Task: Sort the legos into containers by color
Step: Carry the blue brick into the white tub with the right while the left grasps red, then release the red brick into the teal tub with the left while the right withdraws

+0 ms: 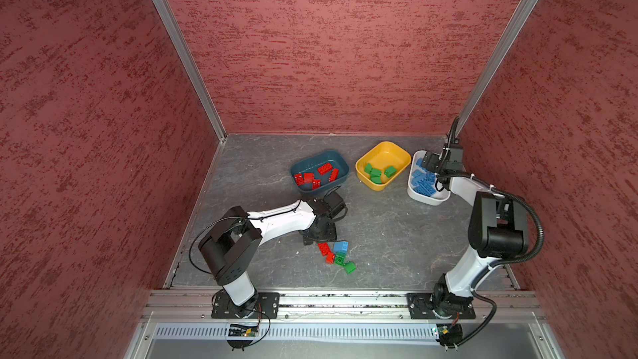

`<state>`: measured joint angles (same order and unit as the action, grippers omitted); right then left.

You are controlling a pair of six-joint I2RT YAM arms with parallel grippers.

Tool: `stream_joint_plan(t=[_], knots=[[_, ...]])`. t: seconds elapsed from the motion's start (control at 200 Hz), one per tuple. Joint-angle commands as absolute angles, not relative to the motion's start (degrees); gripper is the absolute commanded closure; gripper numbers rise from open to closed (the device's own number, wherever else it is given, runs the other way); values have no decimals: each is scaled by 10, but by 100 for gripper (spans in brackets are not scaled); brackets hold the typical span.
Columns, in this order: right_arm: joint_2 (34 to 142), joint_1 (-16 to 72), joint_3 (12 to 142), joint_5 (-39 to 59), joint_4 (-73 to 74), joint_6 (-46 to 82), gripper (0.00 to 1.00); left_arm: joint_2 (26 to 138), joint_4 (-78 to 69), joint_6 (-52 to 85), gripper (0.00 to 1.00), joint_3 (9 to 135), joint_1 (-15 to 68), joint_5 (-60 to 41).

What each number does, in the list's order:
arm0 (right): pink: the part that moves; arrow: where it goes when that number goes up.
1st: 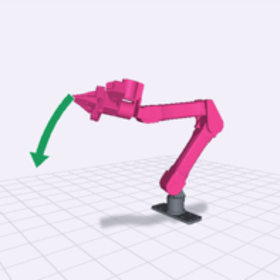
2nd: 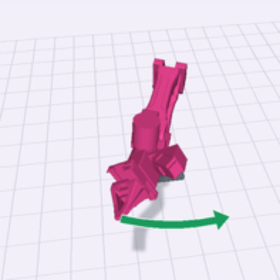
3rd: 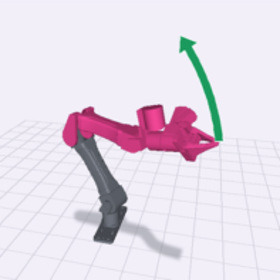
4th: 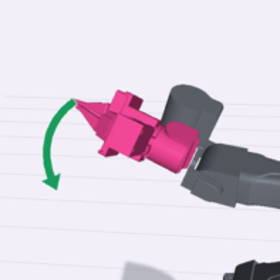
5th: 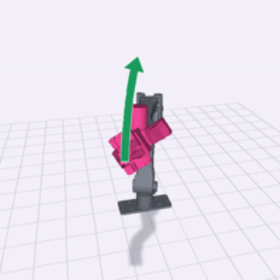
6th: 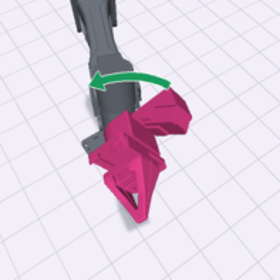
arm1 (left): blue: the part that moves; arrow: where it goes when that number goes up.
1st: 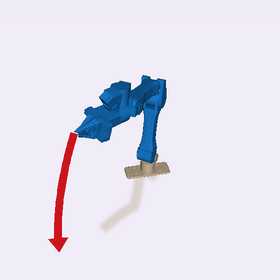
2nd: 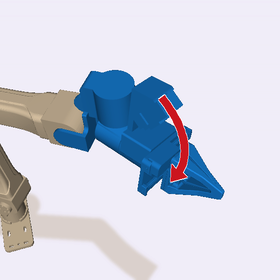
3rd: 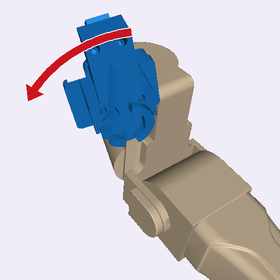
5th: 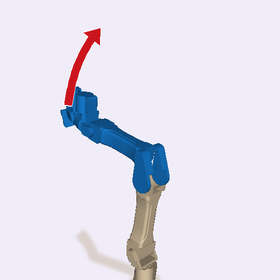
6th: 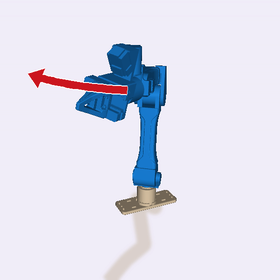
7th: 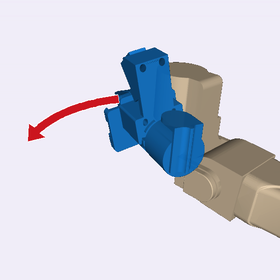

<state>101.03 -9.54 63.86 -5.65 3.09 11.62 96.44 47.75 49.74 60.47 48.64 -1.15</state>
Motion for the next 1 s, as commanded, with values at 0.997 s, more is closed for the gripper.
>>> stream_joint_plan(t=[0.997], knots=[[822,-29,556,72,-18,166,1,1012,486,511,59,616,507,-13]])
